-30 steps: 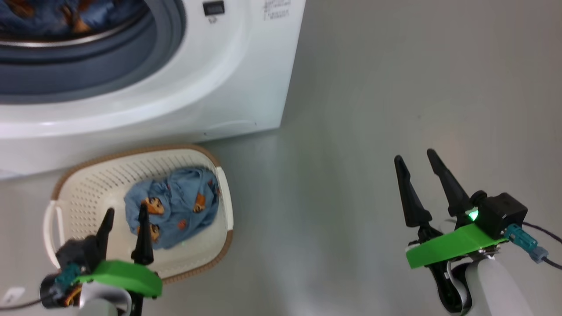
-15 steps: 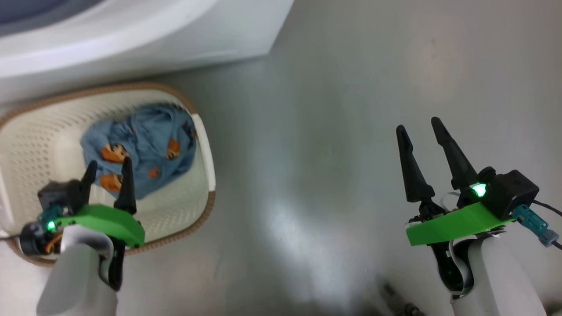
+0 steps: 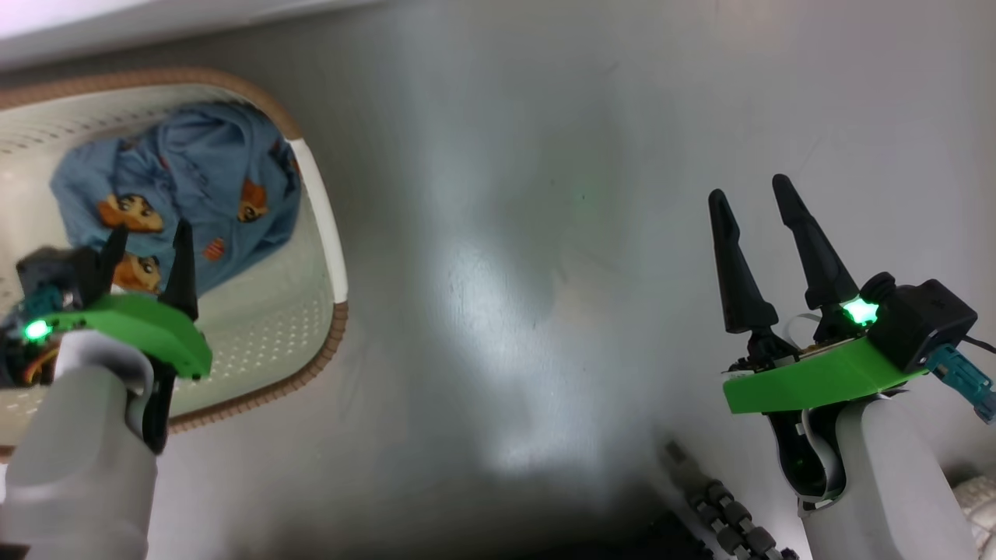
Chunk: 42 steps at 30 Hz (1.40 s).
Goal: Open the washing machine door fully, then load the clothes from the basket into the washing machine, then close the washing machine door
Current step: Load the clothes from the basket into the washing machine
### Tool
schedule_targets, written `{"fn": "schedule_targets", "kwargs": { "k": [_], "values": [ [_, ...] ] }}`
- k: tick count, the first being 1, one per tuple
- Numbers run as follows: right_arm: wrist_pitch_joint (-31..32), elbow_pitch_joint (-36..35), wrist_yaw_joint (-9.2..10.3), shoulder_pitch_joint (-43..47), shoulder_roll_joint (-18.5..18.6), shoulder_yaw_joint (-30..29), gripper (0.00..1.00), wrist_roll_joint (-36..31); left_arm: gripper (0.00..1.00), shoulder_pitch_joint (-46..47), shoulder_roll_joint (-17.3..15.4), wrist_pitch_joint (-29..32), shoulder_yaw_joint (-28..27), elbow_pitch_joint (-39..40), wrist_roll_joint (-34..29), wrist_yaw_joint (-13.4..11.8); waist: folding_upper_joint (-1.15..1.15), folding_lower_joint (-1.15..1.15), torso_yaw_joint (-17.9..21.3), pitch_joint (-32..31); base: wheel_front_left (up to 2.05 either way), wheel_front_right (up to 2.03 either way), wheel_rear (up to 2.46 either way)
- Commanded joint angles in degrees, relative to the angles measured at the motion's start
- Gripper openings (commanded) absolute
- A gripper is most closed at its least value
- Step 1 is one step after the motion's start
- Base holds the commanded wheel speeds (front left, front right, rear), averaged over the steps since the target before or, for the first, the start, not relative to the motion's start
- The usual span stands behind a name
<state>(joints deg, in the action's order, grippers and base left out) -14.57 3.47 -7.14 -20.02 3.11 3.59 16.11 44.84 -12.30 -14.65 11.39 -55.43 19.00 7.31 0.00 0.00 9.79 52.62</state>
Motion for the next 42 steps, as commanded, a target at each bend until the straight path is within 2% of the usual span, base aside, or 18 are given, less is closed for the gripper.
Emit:
{"fn": "schedule_targets", "kwargs": {
  "k": [1, 6, 13, 26, 27, 28, 29, 42],
  "values": [
    [-0.4, -1.3, -0.35, 1.1, -0.2, 1.2, 1.0, 0.5, 1.0, -1.0, -1.9, -0.3, -0.9, 0.0, 0.4, 0.2, 0.0, 0.0, 0.5, 1.6, 0.0, 0.0, 0.0],
    [-0.4, -1.5, -0.35, 1.3, -0.2, 1.3, 1.0, 1.0, 1.0, 2.2, -2.3, -0.3, 1.0, -3.2, 1.9, 0.2, 0.0, 0.0, 0.8, 3.3, 0.0, 0.0, 0.0],
    [-0.4, -2.0, -0.35, 1.3, -0.2, 1.3, 1.0, 1.8, 1.0, 7.9, -4.6, -0.3, 3.2, -7.8, 3.1, 0.2, 0.0, 0.0, 1.4, 6.4, 0.0, 0.0, 0.0],
    [-0.4, -2.0, -0.35, 3.8, -0.2, 0.8, 1.0, 2.0, 1.0, 14.8, -4.5, 3.2, 8.9, -14.5, 3.7, 0.2, 0.0, 0.0, 1.5, 7.2, 0.0, 0.0, 0.0],
    [-0.4, -2.0, -0.35, 3.7, -0.2, 0.8, 1.0, 2.0, 0.73, 15.1, -4.4, 3.4, 9.1, -15.0, 3.8, 0.2, 0.0, 0.0, 1.6, 7.2, 0.0, 0.0, 0.0],
    [-0.4, -1.9, -0.35, 3.7, -0.2, 0.7, 1.0, 2.1, 0.3, 15.3, -4.4, 3.5, 9.3, -15.3, 3.8, 0.2, 0.0, 0.0, 1.6, 7.2, 0.0, 0.0, 0.0],
    [-0.4, -2.0, -0.35, 3.6, -0.2, 0.7, 1.0, 2.1, 0.0, 15.5, -4.3, 3.6, 9.2, -15.7, 3.9, 0.2, 0.0, 0.0, 1.6, 7.1, 0.0, 0.0, 0.0],
    [-0.4, -1.9, -0.35, 0.6, -0.2, 0.7, 1.0, 2.4, 0.0, 13.1, -4.4, 0.0, 8.8, -15.6, 5.0, -0.2, 0.0, 0.0, 1.2, 4.1, 0.0, 0.0, 0.0]
  ]
}}
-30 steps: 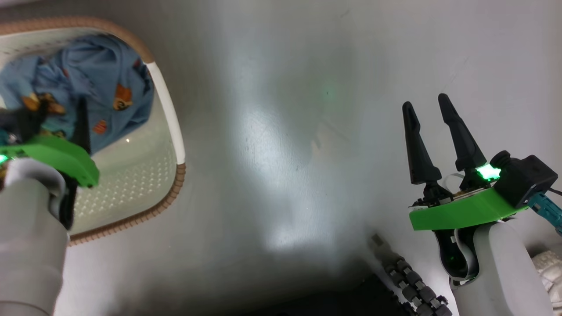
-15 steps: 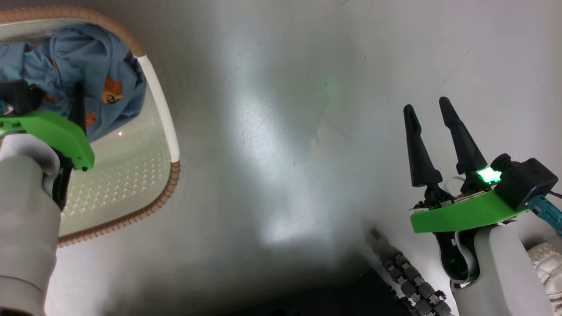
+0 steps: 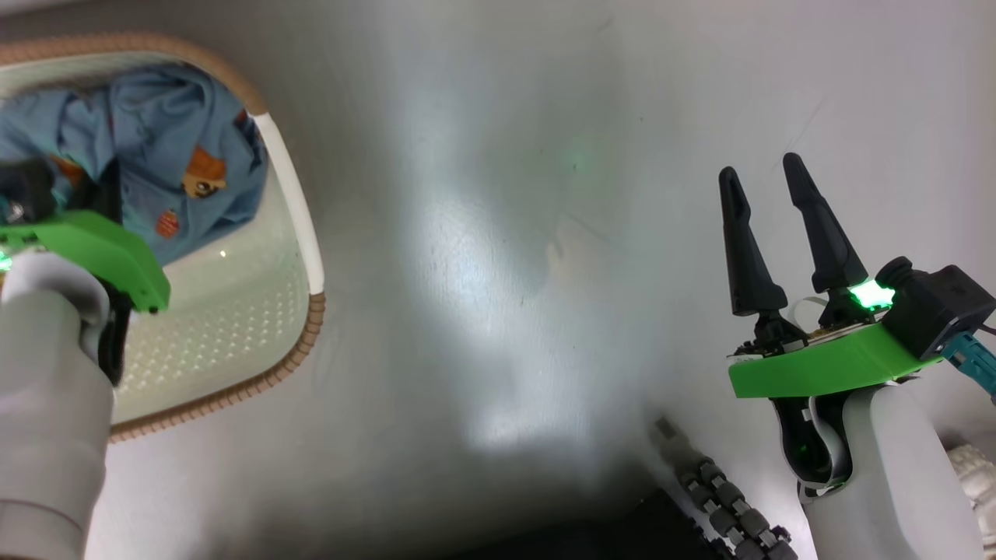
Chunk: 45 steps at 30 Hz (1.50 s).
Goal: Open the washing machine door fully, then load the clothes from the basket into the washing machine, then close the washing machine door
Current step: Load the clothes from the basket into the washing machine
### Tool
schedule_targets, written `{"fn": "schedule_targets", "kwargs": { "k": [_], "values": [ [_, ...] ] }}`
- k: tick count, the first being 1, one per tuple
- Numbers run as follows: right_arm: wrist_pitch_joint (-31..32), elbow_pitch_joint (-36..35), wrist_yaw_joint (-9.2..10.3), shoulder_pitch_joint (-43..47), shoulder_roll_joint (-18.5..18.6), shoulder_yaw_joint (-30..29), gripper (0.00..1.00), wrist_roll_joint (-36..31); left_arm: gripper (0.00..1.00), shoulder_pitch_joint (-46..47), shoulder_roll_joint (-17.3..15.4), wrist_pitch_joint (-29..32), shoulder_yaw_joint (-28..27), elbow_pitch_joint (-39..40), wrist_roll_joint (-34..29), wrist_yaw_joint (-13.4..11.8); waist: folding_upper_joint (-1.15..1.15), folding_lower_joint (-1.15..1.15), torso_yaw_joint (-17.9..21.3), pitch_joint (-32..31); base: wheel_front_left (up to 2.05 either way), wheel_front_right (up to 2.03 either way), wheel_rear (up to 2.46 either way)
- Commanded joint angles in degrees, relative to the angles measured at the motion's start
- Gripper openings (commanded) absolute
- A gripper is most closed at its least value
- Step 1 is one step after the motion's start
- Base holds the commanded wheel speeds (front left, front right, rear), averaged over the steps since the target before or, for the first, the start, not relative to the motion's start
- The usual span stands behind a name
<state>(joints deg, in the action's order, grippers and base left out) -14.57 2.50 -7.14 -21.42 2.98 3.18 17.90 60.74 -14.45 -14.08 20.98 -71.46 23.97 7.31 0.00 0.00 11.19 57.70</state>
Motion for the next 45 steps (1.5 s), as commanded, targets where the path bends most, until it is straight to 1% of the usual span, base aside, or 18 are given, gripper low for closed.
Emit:
{"fn": "schedule_targets", "kwargs": {
  "k": [1, 5, 9, 14, 19, 27, 34, 35, 39, 40, 45],
  "values": [
    [-0.4, -0.8, -0.35, 1.9, -0.1, 1.2, 1.0, 0.5, 0.0, -3.5, -2.2, -0.7, -1.0, 0.8, 0.3, -0.1, 0.0, 0.0, -0.3, -1.6, 0.0, 0.0, 0.0],
    [-0.4, -0.5, -0.35, 1.7, -0.1, 1.1, 1.0, 0.2, 0.0, -6.4, -1.9, -0.9, -2.0, 4.2, 0.8, -0.2, 0.0, 0.0, -0.9, -4.1, 0.0, 0.0, 0.0],
    [-0.4, -0.3, -0.35, 1.5, -0.1, 1.1, 1.0, -0.2, 0.0, -10.0, -1.6, -0.9, -3.9, 9.1, 1.0, -1.1, 0.0, 0.0, -1.6, -6.5, 0.0, 0.0, 0.0],
    [-0.4, 0.3, -0.35, 1.5, -0.1, 1.2, 1.0, -1.2, 0.0, -14.0, -0.6, -0.9, -6.4, 13.8, 1.0, -1.9, 0.0, 0.0, -2.7, -9.2, 0.0, 0.0, 0.0],
    [-0.4, 0.7, -0.35, 1.4, -0.1, 1.1, 1.0, -1.8, 0.0, -18.5, 0.5, -0.9, -9.4, 18.9, 0.7, -2.0, 0.0, 0.0, -3.8, -12.6, 0.0, 0.0, 0.0],
    [-0.4, 2.1, -0.35, 1.8, -0.1, 1.5, 1.0, -2.1, 0.0, -26.4, 2.3, -0.9, -14.2, 28.8, -2.2, -1.7, 0.0, 0.0, -4.9, -19.0, 0.0, 0.0, 0.0],
    [-0.4, 3.0, -0.35, 2.6, -0.1, 1.5, 1.0, -2.6, 0.0, -32.9, 4.9, -0.9, -18.4, 37.5, -5.3, -1.2, 0.0, 0.0, -5.5, -23.5, 0.0, 0.0, 0.0],
    [-0.4, 3.3, -0.35, 2.7, -0.1, 1.5, 1.0, -2.7, 0.0, -34.6, 5.7, -0.9, -19.4, 40.0, -6.2, -1.0, 0.0, 0.0, -5.6, -24.6, 0.0, 0.0, 0.0],
    [-0.4, 3.8, -0.35, 3.1, -0.1, 1.7, 1.0, -2.5, 0.0, -38.0, 6.8, -0.9, -21.4, 44.7, -8.1, -0.7, 0.0, 0.0, -5.7, -27.2, 0.0, 0.0, 0.0],
    [-0.4, 3.8, -0.35, 3.1, -0.1, 1.7, 1.0, -2.5, 0.0, -38.0, 6.8, -0.9, -21.4, 44.7, -8.1, -0.7, 0.0, 0.0, -5.7, -27.2, 0.0, 0.0, 0.0],
    [-0.4, 4.4, -0.35, 3.8, -0.1, 1.8, 1.0, -1.8, 0.0, -42.2, 8.4, -0.9, -23.7, 51.2, -9.9, -0.4, 0.0, 0.0, -5.8, -31.2, 0.0, 0.0, 0.0]
  ]
}}
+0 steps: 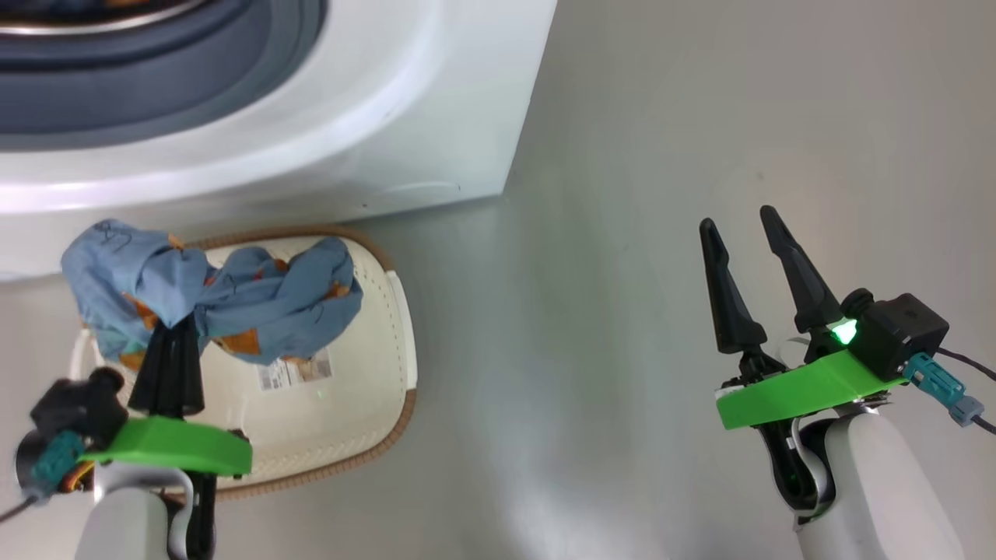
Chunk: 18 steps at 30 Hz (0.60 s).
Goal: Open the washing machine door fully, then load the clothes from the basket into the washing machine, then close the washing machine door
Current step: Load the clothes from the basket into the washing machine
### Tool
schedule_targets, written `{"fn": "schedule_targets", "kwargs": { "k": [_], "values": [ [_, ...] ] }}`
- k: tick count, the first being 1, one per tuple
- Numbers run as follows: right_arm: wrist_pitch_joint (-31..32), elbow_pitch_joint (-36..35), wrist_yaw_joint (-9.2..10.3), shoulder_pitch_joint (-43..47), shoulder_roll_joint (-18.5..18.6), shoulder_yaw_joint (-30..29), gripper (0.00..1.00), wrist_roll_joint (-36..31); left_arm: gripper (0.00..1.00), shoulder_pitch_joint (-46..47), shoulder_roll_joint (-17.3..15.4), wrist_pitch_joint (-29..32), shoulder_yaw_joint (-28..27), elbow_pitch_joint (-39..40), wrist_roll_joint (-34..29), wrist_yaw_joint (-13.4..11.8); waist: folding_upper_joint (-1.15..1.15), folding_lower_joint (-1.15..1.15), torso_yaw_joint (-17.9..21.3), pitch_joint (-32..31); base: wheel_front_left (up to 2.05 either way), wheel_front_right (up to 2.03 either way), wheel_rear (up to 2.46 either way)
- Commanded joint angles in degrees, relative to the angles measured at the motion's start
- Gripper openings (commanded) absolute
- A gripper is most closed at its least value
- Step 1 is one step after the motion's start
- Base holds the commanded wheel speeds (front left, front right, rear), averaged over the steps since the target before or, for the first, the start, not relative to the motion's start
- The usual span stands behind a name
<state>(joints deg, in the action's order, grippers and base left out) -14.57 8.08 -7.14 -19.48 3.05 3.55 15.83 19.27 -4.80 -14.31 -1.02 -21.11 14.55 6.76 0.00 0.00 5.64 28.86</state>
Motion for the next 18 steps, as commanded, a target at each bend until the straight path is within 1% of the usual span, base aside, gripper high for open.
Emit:
{"fn": "schedule_targets", "kwargs": {
  "k": [1, 8, 18],
  "values": [
    [-0.4, -1.1, -0.35, 2.1, -0.2, 1.2, 1.0, 0.3, 0.0, -1.7, -1.0, -0.7, -2.0, 2.1, -0.9, 0.2, 0.0, 0.0, -0.2, -3.2, 0.0, 0.0, 0.0],
    [-0.4, -0.6, -0.35, 4.8, 0.1, -0.1, 1.0, -0.6, 0.0, -7.3, 0.7, -0.7, -4.0, 10.4, -2.9, 0.4, 0.0, 0.0, -0.9, -9.5, 0.0, 0.0, 0.0],
    [-0.4, 0.1, -0.35, 9.2, 1.3, -0.1, 1.0, -1.9, 0.0, -15.6, 1.6, -0.7, -5.2, 18.6, -6.0, 0.5, 0.0, 0.0, -2.1, -17.4, 0.0, 0.0, 0.0]
  ]
}}
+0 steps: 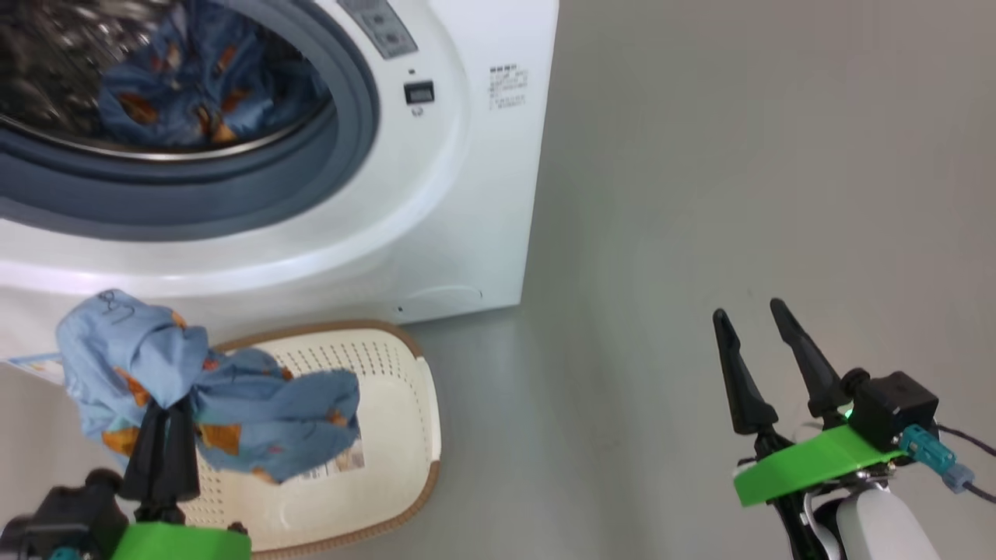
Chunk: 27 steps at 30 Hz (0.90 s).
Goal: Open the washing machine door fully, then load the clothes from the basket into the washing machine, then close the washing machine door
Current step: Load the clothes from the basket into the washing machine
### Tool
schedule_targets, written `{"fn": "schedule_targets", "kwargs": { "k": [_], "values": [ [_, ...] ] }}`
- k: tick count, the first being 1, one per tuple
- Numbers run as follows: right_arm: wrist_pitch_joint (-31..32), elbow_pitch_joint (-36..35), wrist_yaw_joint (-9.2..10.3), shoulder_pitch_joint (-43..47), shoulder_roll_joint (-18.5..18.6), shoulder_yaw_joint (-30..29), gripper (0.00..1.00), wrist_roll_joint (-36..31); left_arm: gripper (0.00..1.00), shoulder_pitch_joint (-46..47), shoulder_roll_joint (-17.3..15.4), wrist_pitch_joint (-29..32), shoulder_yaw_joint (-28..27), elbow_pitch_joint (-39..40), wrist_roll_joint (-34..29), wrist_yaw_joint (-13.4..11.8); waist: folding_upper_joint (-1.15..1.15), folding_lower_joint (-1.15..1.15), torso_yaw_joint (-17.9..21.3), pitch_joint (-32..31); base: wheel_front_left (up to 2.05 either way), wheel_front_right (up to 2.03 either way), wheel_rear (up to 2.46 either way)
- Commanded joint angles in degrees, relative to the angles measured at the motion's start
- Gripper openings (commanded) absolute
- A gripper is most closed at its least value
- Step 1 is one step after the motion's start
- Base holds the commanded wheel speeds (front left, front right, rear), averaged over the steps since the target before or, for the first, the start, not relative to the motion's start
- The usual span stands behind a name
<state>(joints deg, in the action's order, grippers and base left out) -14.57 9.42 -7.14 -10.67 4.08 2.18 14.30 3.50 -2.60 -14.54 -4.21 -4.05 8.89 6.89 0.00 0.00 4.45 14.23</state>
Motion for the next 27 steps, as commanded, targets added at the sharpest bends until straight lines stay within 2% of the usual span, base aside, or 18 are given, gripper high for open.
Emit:
{"fn": "schedule_targets", "kwargs": {
  "k": [1, 14, 27],
  "values": [
    [-0.4, -1.2, -0.35, 0.7, 0.4, 1.3, 1.0, -0.4, 0.0, -0.6, -0.6, -0.5, -1.9, 2.1, -0.5, 0.3, 0.0, 0.0, -1.0, -3.4, 0.0, 0.0, 0.0],
    [-0.4, -1.0, -0.35, 5.6, 1.1, 1.8, 1.0, -0.8, 0.0, -9.7, -0.3, -0.5, -1.2, 7.0, -0.6, -1.9, 0.0, 0.0, -1.8, -10.8, 0.0, 0.0, 0.0],
    [-0.4, -1.7, -0.35, 6.9, 0.9, 1.5, 1.0, -0.6, 0.0, -12.2, -0.3, -0.5, -1.1, 8.3, 0.7, -3.6, 0.0, 0.0, -2.2, -11.4, 0.0, 0.0, 0.0]
  ]
}}
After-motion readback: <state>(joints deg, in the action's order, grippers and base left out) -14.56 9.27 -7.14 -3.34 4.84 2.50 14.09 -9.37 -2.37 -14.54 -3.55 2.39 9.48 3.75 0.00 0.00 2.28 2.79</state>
